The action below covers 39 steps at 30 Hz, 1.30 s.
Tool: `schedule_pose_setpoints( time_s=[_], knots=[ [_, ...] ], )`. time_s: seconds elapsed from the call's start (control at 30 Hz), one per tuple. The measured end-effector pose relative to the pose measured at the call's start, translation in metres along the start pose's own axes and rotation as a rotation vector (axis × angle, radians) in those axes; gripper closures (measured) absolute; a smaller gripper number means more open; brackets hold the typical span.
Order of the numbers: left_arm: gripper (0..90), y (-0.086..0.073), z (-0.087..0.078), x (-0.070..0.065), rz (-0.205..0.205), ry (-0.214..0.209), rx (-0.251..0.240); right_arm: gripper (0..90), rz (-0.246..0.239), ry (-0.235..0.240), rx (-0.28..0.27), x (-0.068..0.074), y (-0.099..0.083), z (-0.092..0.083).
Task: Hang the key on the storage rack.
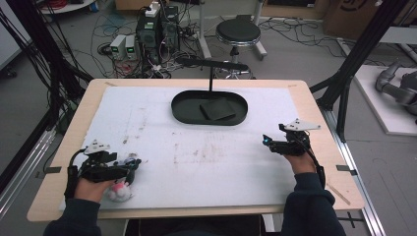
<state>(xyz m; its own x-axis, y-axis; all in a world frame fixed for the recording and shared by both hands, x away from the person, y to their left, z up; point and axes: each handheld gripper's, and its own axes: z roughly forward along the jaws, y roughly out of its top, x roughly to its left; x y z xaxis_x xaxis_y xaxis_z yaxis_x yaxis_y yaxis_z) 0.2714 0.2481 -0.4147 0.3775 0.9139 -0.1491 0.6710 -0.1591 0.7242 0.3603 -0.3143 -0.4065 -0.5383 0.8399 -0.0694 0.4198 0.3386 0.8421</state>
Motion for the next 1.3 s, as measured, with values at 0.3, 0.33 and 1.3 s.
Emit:
schedule_pose_setpoints(
  time_s=[0.3, 0.33, 1.3],
  knots=[
    [28.0, 0.0, 0.021, 0.001, 0.028, -0.088, 0.114, 22.0, 0.001, 0.002, 0.012, 0.0, 0.0, 0.0],
    [33.8, 0.002, 0.022, 0.002, 0.034, -0.105, 0.111, 22.0, 0.002, 0.002, 0.014, 0.0, 0.0, 0.0],
    [33.4, 0.05, 0.064, -0.011, 0.122, -0.103, -0.038, 23.5, 0.016, 0.007, 0.014, -0.004, -0.002, -0.001]
  ],
)
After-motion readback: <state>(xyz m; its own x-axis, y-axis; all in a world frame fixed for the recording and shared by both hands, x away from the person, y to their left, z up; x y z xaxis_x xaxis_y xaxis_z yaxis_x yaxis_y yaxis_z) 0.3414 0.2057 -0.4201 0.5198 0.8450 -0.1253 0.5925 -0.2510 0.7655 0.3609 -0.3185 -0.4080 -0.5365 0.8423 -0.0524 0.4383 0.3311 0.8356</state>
